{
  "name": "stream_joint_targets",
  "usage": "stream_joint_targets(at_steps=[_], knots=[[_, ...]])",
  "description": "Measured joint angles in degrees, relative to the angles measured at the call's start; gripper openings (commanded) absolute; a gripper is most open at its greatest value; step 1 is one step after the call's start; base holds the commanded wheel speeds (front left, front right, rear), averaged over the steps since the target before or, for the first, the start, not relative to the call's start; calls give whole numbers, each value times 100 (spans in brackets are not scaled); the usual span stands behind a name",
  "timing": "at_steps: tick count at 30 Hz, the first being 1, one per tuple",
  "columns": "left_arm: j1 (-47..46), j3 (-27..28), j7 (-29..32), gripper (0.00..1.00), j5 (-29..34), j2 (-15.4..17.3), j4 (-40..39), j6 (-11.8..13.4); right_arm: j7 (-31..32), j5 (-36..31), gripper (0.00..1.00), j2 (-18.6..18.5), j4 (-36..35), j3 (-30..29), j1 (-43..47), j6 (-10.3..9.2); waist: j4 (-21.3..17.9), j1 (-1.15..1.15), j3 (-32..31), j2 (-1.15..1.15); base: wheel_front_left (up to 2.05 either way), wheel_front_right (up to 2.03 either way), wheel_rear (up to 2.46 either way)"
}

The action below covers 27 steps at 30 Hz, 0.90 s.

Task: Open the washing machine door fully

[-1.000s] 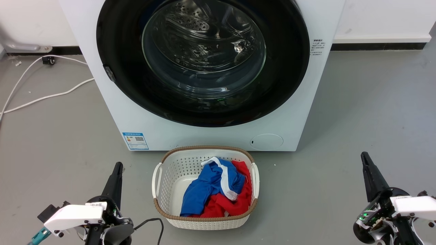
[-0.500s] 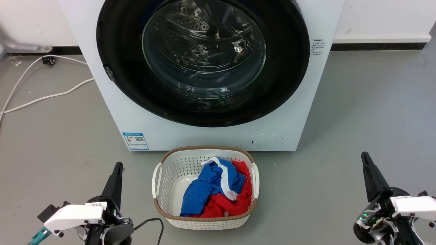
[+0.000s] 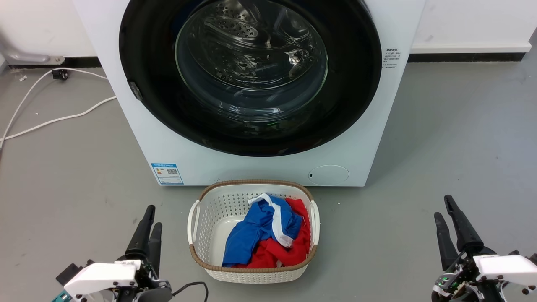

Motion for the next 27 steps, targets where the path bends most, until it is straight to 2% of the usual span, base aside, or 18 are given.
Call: stream_joint_targets(at_steps=[11, 27], knots=[[0, -305, -290, 100, 509, 0, -190, 0, -283, -450, 100, -26, -170, 297, 15, 0, 25, 0, -9, 0, 0, 0, 0], [0, -760, -680, 100, 2639, 45, -538, -1, -648, -2807, 100, -93, -504, 555, 128, 0, 35, 0, -25, 0, 0, 0, 0]])
